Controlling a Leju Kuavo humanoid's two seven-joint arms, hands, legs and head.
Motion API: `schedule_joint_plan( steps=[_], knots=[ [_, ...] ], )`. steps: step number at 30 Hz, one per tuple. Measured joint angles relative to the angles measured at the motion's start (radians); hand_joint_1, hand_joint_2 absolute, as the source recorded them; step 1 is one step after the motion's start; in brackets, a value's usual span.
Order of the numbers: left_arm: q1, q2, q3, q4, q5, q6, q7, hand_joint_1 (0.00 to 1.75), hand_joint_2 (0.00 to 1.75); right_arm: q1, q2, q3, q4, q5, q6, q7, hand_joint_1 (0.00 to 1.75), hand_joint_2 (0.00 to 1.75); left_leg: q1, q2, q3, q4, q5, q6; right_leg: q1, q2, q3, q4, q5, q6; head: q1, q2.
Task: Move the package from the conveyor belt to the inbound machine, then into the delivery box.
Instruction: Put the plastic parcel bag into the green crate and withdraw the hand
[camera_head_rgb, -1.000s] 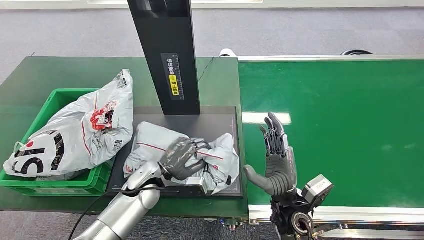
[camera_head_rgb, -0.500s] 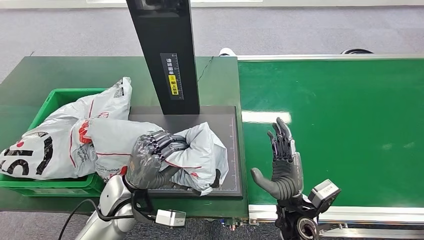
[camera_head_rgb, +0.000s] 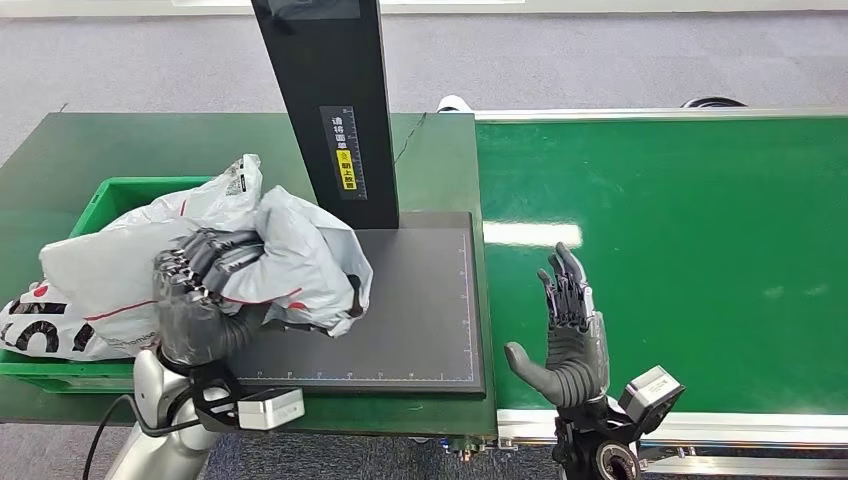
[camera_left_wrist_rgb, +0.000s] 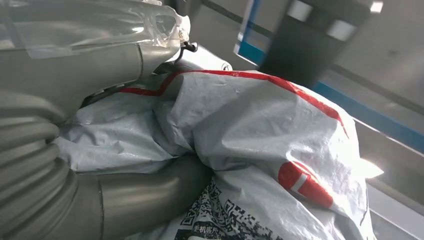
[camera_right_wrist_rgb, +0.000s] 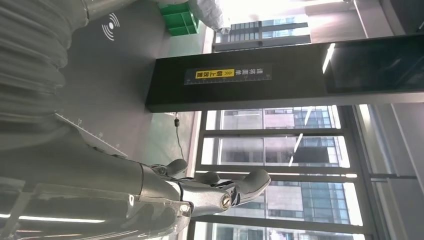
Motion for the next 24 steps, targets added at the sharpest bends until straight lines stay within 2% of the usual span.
schedule_joint_plan(
  steps=[6, 12, 16, 19, 24],
  knots=[
    [-0.028, 0.001, 0.131, 0.03, -0.022, -0.029, 0.114, 1.75, 1.75, 0.017, 0.0, -0.002, -0.014, 0.0, -0.002, -0.002, 0.0, 1.75, 0.0, 0.0, 0.0, 0.0, 0.0, 0.0, 0.0, 0.0, 0.0, 0.0, 0.0, 0.0, 0.0, 0.0],
    [-0.105, 0.002, 0.255, 0.142, -0.08, -0.054, 0.197, 1.75, 1.75, 0.017, 0.002, -0.003, -0.015, 0.004, -0.002, -0.002, 0.0, 1.75, 0.0, 0.0, 0.0, 0.0, 0.0, 0.0, 0.0, 0.0, 0.0, 0.0, 0.0, 0.0, 0.0, 0.0],
    [-0.176, 0.003, 0.314, 0.241, -0.112, -0.089, 0.283, 1.75, 1.75, 0.018, 0.002, -0.005, -0.018, 0.01, -0.005, -0.002, 0.0, 1.75, 0.0, 0.001, 0.0, 0.0, 0.0, 0.0, 0.0, 0.001, 0.0, 0.0, 0.0, 0.0, 0.0, 0.0],
    [-0.235, 0.003, 0.356, 0.319, -0.126, -0.142, 0.367, 1.75, 1.75, 0.023, 0.002, -0.008, -0.026, 0.013, -0.007, -0.001, 0.0, 1.75, 0.0, 0.001, 0.0, 0.0, 0.0, 0.0, 0.0, 0.001, -0.001, 0.0, 0.0, 0.0, 0.0, 0.0],
    [-0.348, 0.016, 0.407, 0.487, -0.193, -0.296, 0.538, 1.75, 1.75, 0.027, 0.002, -0.015, -0.031, 0.021, -0.007, 0.004, 0.0, 1.75, 0.0, 0.001, 0.0, 0.0, 0.0, 0.0, 0.0, 0.001, -0.001, 0.0, 0.0, 0.0, 0.0, 0.0]
  ],
)
